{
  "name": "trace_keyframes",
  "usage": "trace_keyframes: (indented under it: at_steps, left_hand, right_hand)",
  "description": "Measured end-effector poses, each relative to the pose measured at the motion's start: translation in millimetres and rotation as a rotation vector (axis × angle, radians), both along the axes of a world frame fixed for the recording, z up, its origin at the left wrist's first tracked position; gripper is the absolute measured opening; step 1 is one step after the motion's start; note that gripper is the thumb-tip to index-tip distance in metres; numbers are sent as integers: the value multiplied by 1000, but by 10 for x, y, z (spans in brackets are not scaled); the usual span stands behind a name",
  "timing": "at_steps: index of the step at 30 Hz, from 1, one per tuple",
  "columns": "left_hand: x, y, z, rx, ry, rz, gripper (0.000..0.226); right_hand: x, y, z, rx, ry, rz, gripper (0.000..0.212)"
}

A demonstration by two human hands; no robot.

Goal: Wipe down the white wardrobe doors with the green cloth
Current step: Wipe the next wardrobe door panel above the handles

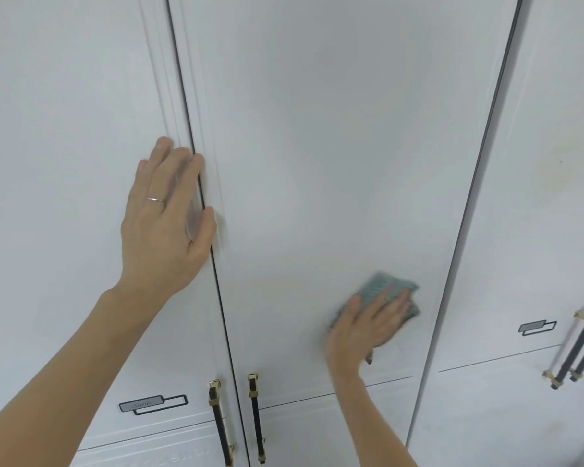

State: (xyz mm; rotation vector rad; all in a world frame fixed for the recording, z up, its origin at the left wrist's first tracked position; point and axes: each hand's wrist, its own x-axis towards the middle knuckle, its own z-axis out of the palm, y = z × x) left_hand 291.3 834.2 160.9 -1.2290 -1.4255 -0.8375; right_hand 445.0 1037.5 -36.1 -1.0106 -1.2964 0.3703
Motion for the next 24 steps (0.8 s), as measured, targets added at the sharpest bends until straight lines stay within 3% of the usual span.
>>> trace_keyframes:
  at_steps: [4,7,9,12,18,21,24]
  left_hand:
    - [47,35,-108,12,-8,14,52]
    - [64,42,-234,-12,-6,21,52]
    - [48,22,-268,-33,6,21,52]
    - [56,8,-260,-52,4,31,53]
    - [63,-54,-261,-75,-17,39,53]
    - [84,-69,-278,-74,-35,13,53]
    - [78,-75,-260,-84,-21,3,52]
  right_hand:
    - [-363,-800,-405,524,-579,270,53]
    - [-225,-652,-481,786,-749,358,48]
    - [-16,-332,-374,831,-805,351,46]
    - [395,211,-184,671,-668,230,46]
    - [442,548,212,146,-89,78,59]
    - [297,155,-412,-55,3,119,61]
    - [359,-39,-1034,-117,-105,233,64]
